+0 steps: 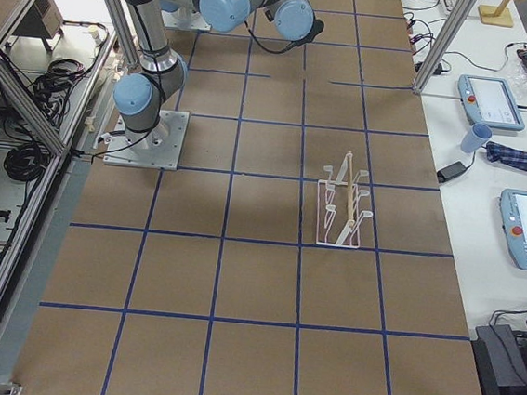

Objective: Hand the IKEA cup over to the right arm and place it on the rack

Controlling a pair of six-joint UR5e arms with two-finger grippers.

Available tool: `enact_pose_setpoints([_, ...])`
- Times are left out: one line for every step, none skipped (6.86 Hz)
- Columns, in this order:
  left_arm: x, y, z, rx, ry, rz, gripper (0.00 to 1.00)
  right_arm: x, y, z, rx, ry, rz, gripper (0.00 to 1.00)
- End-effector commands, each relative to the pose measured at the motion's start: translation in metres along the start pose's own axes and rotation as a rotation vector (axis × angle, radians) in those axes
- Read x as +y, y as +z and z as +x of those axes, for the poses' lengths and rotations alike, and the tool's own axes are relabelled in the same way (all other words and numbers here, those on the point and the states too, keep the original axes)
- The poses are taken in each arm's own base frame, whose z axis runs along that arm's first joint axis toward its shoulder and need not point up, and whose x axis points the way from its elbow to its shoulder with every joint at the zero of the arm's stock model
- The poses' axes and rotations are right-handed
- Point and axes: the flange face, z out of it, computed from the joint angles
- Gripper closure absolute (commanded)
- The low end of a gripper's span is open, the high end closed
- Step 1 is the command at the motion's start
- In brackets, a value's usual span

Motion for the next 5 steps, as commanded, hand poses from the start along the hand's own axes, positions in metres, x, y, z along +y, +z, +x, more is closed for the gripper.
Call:
enact_pose_setpoints([0.000, 0.000, 0.000, 0.000, 0.001, 0.000, 1.00, -0.015, 0.012, -0.005, 0.007, 0.102, -0.031, 0.00])
enact_pose_setpoints([0.000, 0.000, 0.000, 0.000, 0.000, 0.000, 1.00, -0.028, 0.016, -0.011, 0.003, 0.108, -0.038, 0.00])
enact_pose_setpoints([0.000, 0.000, 0.000, 0.000, 0.000, 0.000, 1.00, -0.032, 0.017, -0.017, -0.006, 0.101, -0.032, 0.00])
enact_pose_setpoints([0.000, 0.000, 0.000, 0.000, 0.000, 0.000, 1.00, -0.033, 0.018, -0.019, -0.022, 0.103, -0.034, 0.00])
enact_pose_setpoints([0.000, 0.000, 0.000, 0.000, 0.000, 0.000, 1.00, -0.029, 0.032, -0.023, 0.000, 0.087, -0.046, 0.00])
